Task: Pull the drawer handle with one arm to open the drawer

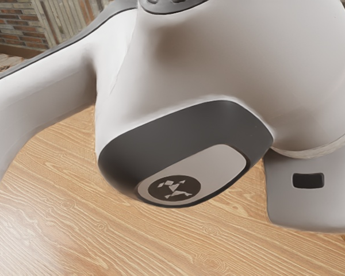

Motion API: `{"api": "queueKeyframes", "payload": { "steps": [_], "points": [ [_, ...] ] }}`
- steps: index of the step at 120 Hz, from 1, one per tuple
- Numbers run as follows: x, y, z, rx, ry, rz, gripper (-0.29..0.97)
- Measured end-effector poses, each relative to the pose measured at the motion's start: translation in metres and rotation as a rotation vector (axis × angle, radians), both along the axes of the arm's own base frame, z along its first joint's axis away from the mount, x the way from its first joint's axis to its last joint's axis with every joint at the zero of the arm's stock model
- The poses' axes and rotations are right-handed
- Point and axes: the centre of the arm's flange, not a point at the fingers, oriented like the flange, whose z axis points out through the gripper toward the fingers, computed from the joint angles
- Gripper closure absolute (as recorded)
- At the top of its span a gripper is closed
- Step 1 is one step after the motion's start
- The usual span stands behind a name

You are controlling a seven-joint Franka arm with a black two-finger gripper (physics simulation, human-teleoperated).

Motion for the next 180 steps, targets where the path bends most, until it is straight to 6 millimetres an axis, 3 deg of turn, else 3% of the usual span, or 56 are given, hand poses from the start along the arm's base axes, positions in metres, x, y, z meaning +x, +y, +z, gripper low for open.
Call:
{"api": "queueKeyframes", "payload": {
  "steps": [38,60,97,119,156,180],
  "points": [
    [0.025,-0.004,-0.025,0.009,0.001,-0.006,0.0],
    [0.041,0.007,-0.032,0.029,-0.009,0.019,0.0],
    [0.047,0.006,-0.045,0.071,-0.018,0.021,0.0],
    [0.077,0.014,-0.062,0.069,0.005,0.052,0.0],
    [0.103,0.023,-0.084,0.074,0.022,0.081,0.0],
    [0.118,0.033,-0.087,0.066,0.018,0.107,0.0]
  ]
}}
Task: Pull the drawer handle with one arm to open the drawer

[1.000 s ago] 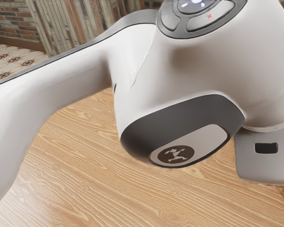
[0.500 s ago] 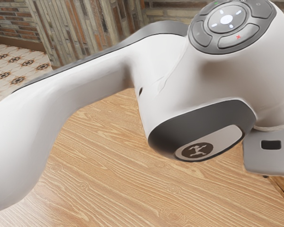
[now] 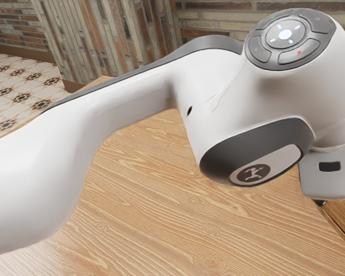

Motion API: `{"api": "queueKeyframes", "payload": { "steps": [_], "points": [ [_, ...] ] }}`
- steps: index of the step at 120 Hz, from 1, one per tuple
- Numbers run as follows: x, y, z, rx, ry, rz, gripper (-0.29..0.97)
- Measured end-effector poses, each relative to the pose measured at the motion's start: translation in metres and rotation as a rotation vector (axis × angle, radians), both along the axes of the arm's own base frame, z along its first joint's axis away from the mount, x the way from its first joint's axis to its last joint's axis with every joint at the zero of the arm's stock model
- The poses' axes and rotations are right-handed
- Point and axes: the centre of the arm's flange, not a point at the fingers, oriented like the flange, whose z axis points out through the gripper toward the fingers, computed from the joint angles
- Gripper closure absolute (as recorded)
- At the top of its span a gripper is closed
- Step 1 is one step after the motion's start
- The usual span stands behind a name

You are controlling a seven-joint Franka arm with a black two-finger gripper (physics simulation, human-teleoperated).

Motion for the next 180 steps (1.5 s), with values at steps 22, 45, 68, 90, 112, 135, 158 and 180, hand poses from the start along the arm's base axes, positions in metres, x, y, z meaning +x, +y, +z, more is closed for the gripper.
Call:
{"api": "queueKeyframes", "payload": {
  "steps": [22,45,68,90,112,135,158,180],
  "points": [
    [-0.002,0.001,-0.013,0.026,0.018,0.0,-0.01],
    [-0.038,0.03,0.006,0.086,0.005,0.032,0.0],
    [-0.086,0.05,0.036,0.106,-0.034,0.041,0.0],
    [-0.096,0.043,0.042,0.097,-0.04,0.026,0.0],
    [-0.073,0.058,0.008,0.128,0.014,0.062,-0.01],
    [-0.069,0.063,-0.012,0.146,0.036,0.069,-0.02],
    [-0.125,0.104,0.014,0.102,0.021,0.054,0.09],
    [-0.145,0.177,0.147,-0.123,-0.062,0.129,0.04]
  ]
}}
